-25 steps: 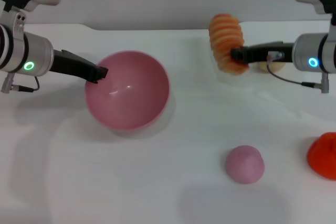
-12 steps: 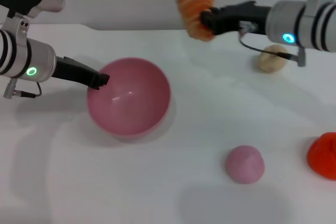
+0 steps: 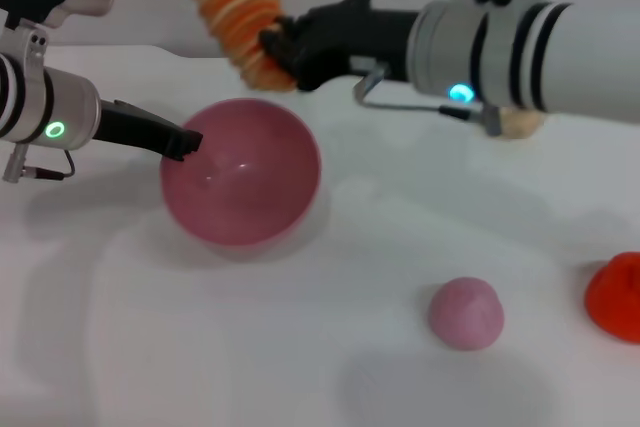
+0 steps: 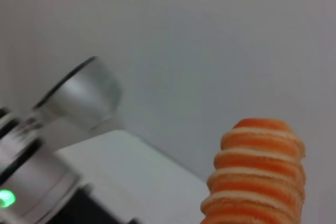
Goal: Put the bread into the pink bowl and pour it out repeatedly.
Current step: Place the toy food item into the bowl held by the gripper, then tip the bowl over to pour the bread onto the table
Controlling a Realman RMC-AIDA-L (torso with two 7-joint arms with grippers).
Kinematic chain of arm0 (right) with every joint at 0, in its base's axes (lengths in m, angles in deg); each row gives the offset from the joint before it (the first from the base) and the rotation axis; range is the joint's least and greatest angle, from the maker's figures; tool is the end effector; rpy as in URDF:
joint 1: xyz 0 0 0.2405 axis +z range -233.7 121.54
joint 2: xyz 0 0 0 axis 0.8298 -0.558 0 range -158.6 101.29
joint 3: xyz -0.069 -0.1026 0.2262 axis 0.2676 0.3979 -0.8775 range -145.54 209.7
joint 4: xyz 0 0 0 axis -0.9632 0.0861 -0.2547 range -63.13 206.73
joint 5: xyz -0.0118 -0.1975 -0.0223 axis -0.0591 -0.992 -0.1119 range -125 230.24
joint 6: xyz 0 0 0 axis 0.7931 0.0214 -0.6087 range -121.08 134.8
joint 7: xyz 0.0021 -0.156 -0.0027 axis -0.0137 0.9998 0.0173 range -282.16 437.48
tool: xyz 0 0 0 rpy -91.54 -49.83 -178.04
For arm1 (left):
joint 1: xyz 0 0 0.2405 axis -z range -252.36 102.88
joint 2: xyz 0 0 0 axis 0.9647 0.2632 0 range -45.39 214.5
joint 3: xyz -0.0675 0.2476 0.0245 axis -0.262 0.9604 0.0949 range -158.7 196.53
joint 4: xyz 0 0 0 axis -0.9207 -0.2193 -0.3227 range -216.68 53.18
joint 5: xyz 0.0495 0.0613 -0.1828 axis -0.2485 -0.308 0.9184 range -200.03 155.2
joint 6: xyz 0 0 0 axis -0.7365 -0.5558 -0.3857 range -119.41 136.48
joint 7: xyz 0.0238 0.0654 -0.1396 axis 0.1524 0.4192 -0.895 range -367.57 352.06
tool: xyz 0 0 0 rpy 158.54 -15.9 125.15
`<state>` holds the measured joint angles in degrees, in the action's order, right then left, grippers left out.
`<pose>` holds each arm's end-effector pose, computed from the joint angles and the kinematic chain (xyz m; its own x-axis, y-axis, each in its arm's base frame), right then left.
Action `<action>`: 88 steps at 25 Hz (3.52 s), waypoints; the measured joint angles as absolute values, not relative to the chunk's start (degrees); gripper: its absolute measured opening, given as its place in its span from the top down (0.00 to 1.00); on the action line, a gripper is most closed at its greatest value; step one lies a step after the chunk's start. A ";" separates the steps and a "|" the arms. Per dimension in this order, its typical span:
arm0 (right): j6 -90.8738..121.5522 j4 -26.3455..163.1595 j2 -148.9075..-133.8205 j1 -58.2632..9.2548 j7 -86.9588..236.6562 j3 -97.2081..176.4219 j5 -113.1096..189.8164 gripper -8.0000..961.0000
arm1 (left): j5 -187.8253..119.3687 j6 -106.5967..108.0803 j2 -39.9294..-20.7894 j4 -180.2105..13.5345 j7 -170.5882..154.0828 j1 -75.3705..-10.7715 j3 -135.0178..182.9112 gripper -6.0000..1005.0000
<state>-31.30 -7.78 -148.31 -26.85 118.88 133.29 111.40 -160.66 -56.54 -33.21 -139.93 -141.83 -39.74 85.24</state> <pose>0.0767 0.3702 -0.0624 0.8772 -0.2364 -0.4180 -0.4217 -0.7955 -0.4351 -0.2354 0.4004 -0.0025 0.7220 0.6717 0.1659 0.6535 -0.5833 -0.4823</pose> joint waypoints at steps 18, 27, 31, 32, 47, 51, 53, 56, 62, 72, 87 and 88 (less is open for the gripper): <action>-32.32 -5.98 -148.39 -27.54 118.86 138.71 112.70 0.84 | -160.77 -56.01 -32.86 -140.21 -142.19 -39.41 85.17 0.95; -32.44 -5.84 -148.19 -27.26 120.21 139.39 112.70 0.71 | -160.66 -56.10 -32.96 -139.95 -142.23 -39.40 85.23 0.95; -32.43 -6.72 -148.21 -27.65 120.25 138.84 112.73 0.57 | -160.66 -55.90 -33.01 -139.93 -142.23 -39.41 85.43 0.95; -32.41 -7.32 -148.23 -27.86 120.31 138.53 112.73 0.53 | -160.65 -55.87 -33.05 -139.93 -142.23 -39.40 85.45 0.95; -5.60 -9.41 -148.53 -37.47 158.56 132.31 141.68 0.33 | -157.67 -51.01 -33.38 -139.97 -141.95 -39.19 91.70 0.95; -3.77 -4.39 -148.53 -36.99 173.27 130.11 162.41 0.33 | -155.60 -49.87 -33.42 -139.95 -141.98 -38.75 94.30 0.95; -6.95 -2.55 -148.41 -36.74 179.02 128.31 171.08 0.33 | -154.61 -49.30 -33.43 -140.00 -141.84 -38.64 95.89 0.95; -17.57 1.03 -148.34 -37.27 189.58 125.89 182.99 0.33 | -153.99 -48.70 -33.44 -140.28 -141.79 -38.45 97.87 0.95; -45.49 13.27 -148.11 -38.93 209.52 123.66 198.82 0.33 | -152.89 -48.13 -33.51 -140.40 -141.74 -38.15 99.71 0.95; -64.99 26.11 -148.27 -42.79 227.78 116.65 205.43 0.33 | -149.09 -44.03 -33.58 -141.81 -140.24 -37.78 108.12 0.95; -82.20 40.92 -148.02 -47.42 228.83 90.61 207.05 0.33 | -146.16 -27.51 -33.91 -143.60 -137.55 -36.44 120.17 0.95; -83.02 41.60 -148.01 -47.72 228.83 89.38 207.05 0.33 | -146.12 -25.69 -33.93 -143.61 -137.39 -36.43 121.10 0.95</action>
